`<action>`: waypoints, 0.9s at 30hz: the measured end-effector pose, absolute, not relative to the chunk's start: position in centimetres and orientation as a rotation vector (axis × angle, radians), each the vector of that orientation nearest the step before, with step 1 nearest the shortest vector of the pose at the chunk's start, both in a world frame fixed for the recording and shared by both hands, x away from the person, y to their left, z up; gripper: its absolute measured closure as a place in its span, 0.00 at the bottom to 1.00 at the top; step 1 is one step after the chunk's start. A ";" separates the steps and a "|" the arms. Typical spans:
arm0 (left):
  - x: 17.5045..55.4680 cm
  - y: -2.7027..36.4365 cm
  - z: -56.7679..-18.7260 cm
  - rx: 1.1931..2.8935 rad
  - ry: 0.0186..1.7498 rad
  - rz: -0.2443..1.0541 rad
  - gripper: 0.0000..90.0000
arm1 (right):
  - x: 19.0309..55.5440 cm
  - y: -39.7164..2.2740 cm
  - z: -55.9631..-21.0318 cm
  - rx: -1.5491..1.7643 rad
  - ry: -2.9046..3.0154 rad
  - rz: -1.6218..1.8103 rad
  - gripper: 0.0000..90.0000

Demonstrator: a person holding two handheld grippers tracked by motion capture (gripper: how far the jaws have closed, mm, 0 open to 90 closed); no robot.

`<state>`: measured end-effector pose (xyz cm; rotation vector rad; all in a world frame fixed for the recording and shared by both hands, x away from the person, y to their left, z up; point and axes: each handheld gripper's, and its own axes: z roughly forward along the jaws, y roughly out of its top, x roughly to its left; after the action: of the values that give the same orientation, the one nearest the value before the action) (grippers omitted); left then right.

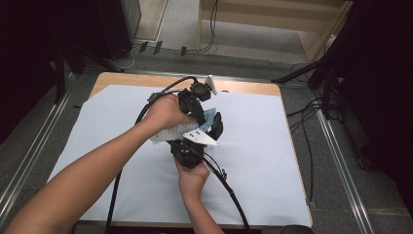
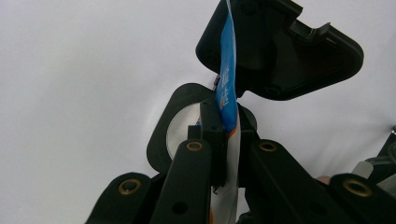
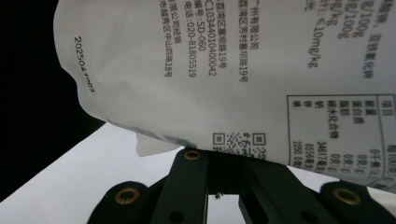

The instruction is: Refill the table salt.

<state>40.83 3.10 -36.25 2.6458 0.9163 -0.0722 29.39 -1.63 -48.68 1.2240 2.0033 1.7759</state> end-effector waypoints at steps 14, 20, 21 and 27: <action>40.8 3.4 -36.6 2.639 0.920 -0.077 1.00 | 29.2 -1.4 -48.8 1.215 2.013 1.754 1.00; 40.7 3.5 -36.7 2.629 0.920 -0.076 1.00 | 29.2 -1.3 -48.9 1.212 2.015 1.736 1.00; 40.7 3.5 -36.7 2.629 0.919 -0.077 1.00 | 29.2 -1.3 -48.9 1.213 2.014 1.736 1.00; 40.8 3.2 -36.7 2.643 0.915 -0.070 1.00 | 29.2 -1.4 -48.9 1.221 2.005 1.735 1.00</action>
<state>40.75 3.24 -36.75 2.6428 0.9148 -0.0697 29.20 -1.36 -48.91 1.2210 2.0046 1.7353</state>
